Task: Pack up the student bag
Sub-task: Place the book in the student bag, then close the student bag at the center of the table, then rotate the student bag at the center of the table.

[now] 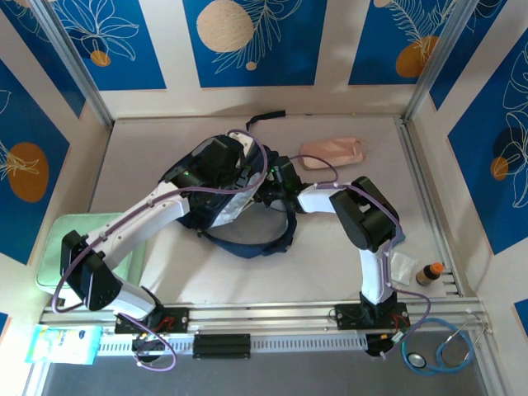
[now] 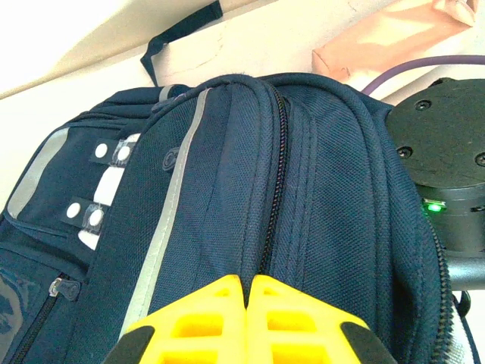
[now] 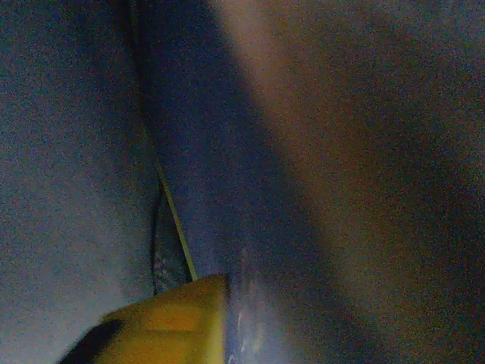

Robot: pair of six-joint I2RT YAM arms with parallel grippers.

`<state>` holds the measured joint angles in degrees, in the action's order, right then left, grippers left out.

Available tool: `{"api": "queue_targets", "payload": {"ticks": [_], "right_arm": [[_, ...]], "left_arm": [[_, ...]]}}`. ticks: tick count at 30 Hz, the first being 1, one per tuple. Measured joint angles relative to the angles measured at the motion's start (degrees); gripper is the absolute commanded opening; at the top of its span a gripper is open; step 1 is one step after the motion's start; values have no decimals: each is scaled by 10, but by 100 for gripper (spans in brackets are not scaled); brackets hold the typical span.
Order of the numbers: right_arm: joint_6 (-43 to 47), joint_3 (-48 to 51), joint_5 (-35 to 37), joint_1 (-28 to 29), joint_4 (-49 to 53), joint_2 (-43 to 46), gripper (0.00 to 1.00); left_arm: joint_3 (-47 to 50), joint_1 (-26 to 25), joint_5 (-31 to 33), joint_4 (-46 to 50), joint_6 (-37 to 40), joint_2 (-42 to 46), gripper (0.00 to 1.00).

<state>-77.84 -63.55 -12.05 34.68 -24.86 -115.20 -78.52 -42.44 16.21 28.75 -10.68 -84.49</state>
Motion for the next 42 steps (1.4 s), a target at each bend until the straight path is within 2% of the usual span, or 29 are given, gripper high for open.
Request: {"api": "queue_targets", "payload": {"ticks": [3, 6, 13, 17, 19, 20, 21, 24, 25, 27, 31, 35, 42], "right_arm": [[9, 3, -10, 0, 9, 7, 51], [11, 35, -22, -6, 21, 45, 59], [9, 187, -43, -58, 39, 193, 66], [27, 249, -22, -92, 101, 302, 68], [48, 259, 6, -109, 160, 368, 70], [60, 260, 24, -115, 188, 398, 71], [72, 260, 42, -121, 216, 428, 72], [111, 259, 96, -135, 287, 507, 73], [124, 256, 109, -137, 308, 523, 74], [150, 245, 126, -137, 345, 539, 74], [195, 216, 134, -130, 396, 531, 74], [223, 191, 136, -93, 423, 497, 74], [230, 183, 136, -37, 444, 425, 73]], "left_arm": [[0, 0, 3, 0, 0, 0, 0], [0, 0, 3, 0, -4, 0, 0], [0, 3, 1, 0, -14, 0, 0], [0, 3, -19, -1, -22, -4, 0], [0, 4, -38, -5, -30, -15, 11], [0, 4, -50, -9, -33, -23, 22], [0, 4, -64, -13, -38, -35, 37], [0, 4, -103, -38, -56, -69, 62], [3, 4, -114, -45, -65, -78, 68], [17, 8, -129, -57, -80, -84, 75], [77, 32, -158, -78, -119, -71, 77], [179, 99, -166, -83, -172, -16, 76], [370, 233, -158, -75, -287, 150, 61]]}}
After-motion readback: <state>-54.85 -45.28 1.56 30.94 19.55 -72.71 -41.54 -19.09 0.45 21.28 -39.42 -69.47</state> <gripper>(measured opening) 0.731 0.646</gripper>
